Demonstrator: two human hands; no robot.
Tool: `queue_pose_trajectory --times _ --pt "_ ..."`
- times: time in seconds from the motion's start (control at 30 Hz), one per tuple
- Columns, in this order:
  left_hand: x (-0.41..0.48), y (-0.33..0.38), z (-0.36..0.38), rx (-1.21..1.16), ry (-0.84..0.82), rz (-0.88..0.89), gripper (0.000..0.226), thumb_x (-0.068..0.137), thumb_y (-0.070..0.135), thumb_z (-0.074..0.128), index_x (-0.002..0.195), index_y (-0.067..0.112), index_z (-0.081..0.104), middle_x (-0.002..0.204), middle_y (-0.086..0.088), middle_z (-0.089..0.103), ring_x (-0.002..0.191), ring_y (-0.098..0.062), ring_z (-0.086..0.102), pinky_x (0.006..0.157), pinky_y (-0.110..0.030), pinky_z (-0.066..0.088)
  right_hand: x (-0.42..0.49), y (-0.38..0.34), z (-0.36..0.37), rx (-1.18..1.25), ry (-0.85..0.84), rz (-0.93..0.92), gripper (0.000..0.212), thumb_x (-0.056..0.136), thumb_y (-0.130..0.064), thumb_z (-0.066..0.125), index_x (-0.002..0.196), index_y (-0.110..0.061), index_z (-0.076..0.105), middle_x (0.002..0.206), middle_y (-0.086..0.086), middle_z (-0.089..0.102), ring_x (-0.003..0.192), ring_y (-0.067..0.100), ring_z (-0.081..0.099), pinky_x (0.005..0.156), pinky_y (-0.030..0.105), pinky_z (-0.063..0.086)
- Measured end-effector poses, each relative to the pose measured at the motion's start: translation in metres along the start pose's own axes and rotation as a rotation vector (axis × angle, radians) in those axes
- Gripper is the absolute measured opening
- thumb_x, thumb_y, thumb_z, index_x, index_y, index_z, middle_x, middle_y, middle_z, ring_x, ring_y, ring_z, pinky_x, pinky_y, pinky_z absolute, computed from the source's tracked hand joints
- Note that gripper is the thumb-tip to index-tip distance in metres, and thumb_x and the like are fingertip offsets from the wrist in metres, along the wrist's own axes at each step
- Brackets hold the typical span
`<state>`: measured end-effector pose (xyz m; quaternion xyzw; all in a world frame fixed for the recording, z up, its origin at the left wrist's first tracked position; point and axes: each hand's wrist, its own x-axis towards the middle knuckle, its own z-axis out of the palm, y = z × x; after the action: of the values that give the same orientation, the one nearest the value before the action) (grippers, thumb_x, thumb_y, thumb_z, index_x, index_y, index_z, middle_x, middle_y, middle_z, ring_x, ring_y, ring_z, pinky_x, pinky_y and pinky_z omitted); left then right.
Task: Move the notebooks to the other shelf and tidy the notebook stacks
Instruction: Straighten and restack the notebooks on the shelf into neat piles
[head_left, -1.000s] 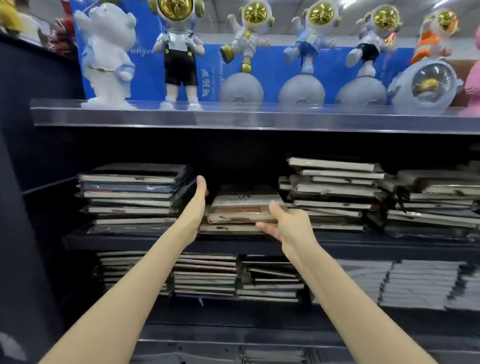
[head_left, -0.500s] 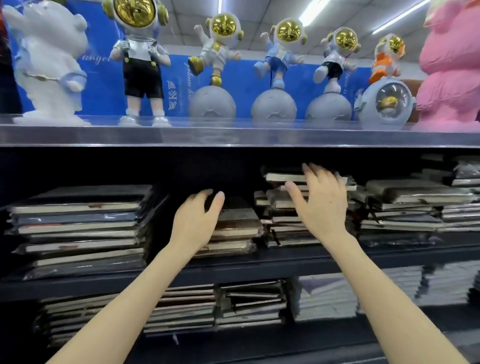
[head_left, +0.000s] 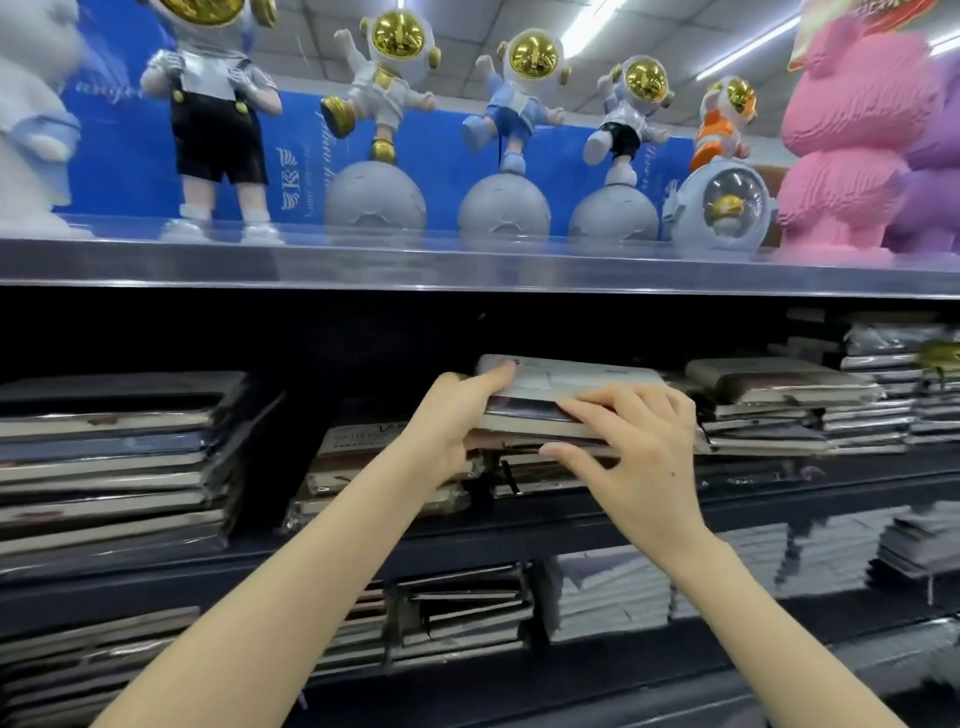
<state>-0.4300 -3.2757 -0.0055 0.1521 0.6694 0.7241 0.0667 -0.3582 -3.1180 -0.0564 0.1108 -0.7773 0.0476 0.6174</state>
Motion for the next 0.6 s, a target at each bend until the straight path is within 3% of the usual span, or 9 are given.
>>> queue_pose_trajectory --times 0.1,0.17,0.2,0.27,0.3,0.37,0.47,0.53,0.6 --pt "-0.006 -0.003 0.012 -0.004 0.054 0.039 0.019 0.088 0.018 0.063 0.094 0.000 0.059 0.091 -0.012 0.060 0.094 -0.034 0.063 0.084 -0.047 0.054 -0.002 0.008 -0.027 -0.046 0.038 0.286 0.043 0.091 -0.051 0.049 0.106 -0.017 0.071 0.107 0.003 0.066 0.098 0.025 0.059 0.085 0.046 0.041" --pt "-0.019 -0.005 0.012 0.003 0.060 0.089 0.014 0.091 0.014 0.059 0.092 0.001 0.060 0.085 -0.009 0.061 0.077 -0.024 0.061 0.062 -0.034 0.051 -0.002 0.012 -0.040 -0.029 -0.130 0.648 0.051 0.093 -0.051 0.042 0.127 -0.017 0.058 0.121 0.007 0.056 0.104 0.028 0.055 0.084 0.040 0.041" --pt "-0.028 -0.005 0.009 0.023 0.056 0.116 0.014 0.091 0.014 0.058 0.096 0.001 0.063 0.086 -0.008 0.064 0.074 -0.021 0.060 0.057 -0.029 0.046 -0.003 0.009 -0.045 0.148 -0.250 0.819 0.050 0.094 -0.048 0.044 0.133 -0.018 0.051 0.120 0.003 0.055 0.101 0.023 0.056 0.080 0.036 0.042" --pt "-0.045 -0.007 -0.001 0.042 0.057 0.148 0.015 0.091 0.013 0.058 0.101 0.005 0.067 0.091 -0.009 0.071 0.078 -0.022 0.064 0.060 -0.028 0.048 -0.003 -0.002 -0.048 0.689 -0.361 1.000 0.032 0.097 -0.028 0.047 0.125 -0.016 0.055 0.091 -0.006 0.062 0.075 0.013 0.059 0.060 0.029 0.045" --pt "-0.054 -0.005 -0.008 0.034 0.062 0.142 0.015 0.091 0.013 0.059 0.100 0.006 0.068 0.091 -0.009 0.072 0.080 -0.023 0.065 0.062 -0.032 0.050 -0.001 -0.008 -0.049 0.800 -0.343 0.998 0.023 0.097 -0.019 0.047 0.115 -0.013 0.060 0.075 -0.007 0.061 0.063 0.011 0.055 0.050 0.026 0.041" --pt "-0.067 0.000 -0.025 0.029 0.087 0.131 0.014 0.090 0.014 0.059 0.098 0.007 0.069 0.090 -0.010 0.073 0.083 -0.027 0.066 0.069 -0.040 0.054 0.003 -0.023 -0.045 0.898 -0.309 0.990 0.018 0.096 -0.012 0.047 0.101 -0.012 0.064 0.063 -0.008 0.058 0.057 0.010 0.049 0.045 0.024 0.036" --pt "-0.077 0.011 -0.061 0.109 0.175 0.173 0.017 0.089 0.016 0.061 0.093 0.002 0.070 0.088 -0.007 0.073 0.085 -0.025 0.066 0.080 -0.040 0.051 0.012 -0.050 -0.027 1.010 -0.316 0.986 0.018 0.097 -0.012 0.047 0.102 -0.013 0.065 0.070 -0.003 0.061 0.058 0.011 0.051 0.046 0.024 0.036" --pt "-0.083 0.019 -0.088 0.219 0.277 0.227 0.034 0.085 0.023 0.064 0.090 -0.011 0.063 0.080 -0.008 0.066 0.076 -0.024 0.060 0.074 -0.035 0.044 0.022 -0.071 -0.012 1.091 -0.333 1.000 0.018 0.096 -0.011 0.048 0.104 -0.009 0.064 0.071 0.001 0.059 0.057 0.014 0.049 0.043 0.022 0.034" --pt "-0.089 0.024 -0.117 0.400 0.424 0.273 0.049 0.078 0.039 0.062 0.080 -0.010 0.061 0.073 -0.010 0.054 0.070 -0.021 0.051 0.069 -0.033 0.038 0.032 -0.095 0.006 1.173 -0.364 1.008 0.018 0.095 -0.010 0.049 0.104 -0.004 0.064 0.075 0.001 0.060 0.063 0.013 0.052 0.047 0.022 0.038"
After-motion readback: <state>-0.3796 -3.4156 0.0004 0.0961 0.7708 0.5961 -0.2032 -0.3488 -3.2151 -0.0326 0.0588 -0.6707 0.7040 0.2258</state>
